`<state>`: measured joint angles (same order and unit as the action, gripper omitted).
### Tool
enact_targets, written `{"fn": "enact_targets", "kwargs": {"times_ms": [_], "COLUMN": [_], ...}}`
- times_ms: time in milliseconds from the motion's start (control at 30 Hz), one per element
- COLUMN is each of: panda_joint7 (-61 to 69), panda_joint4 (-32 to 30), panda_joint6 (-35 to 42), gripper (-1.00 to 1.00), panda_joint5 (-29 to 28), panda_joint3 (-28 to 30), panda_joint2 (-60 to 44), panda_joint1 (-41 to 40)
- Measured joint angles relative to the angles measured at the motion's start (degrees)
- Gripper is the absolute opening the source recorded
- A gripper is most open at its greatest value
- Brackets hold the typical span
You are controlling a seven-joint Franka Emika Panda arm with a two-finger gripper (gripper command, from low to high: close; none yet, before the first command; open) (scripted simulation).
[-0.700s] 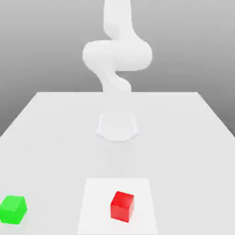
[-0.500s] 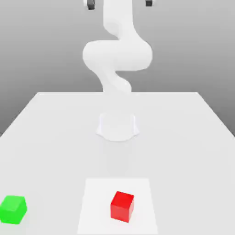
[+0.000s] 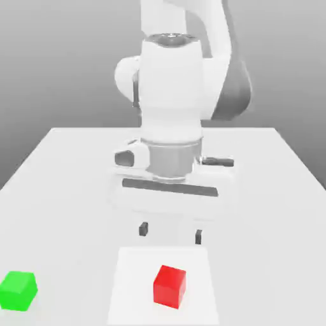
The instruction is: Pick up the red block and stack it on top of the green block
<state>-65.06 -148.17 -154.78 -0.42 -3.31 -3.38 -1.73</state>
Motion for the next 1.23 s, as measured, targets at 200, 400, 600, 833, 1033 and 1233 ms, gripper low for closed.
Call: {"fn": "enact_targets", "kwargs": {"times_ms": [200,400,600,833,1033,1233], "panda_joint7": [-2.65,-2.92,-2.24,2.56,7.83,9.65], "panda_joint4": [0.10,0.37,-0.63,5.81,13.28,14.61], "panda_joint6": [-9.17,-10.83,-5.27,3.13,5.07,0.98], "gripper": [0.00,-1.00,-1.00,-1.00,-1.00,1.00], "panda_joint5": [-1.68,-2.00,-1.09,2.21,6.25,8.50], "panda_joint3": [1.17,1.37,0.71,7.82,14.06,13.30], "panda_joint2": [-12.47,-14.35,-7.84,-6.04,-11.80,-17.34], "panda_joint1": [0.93,1.08,0.61,-8.16,-17.82,-20.09]}}
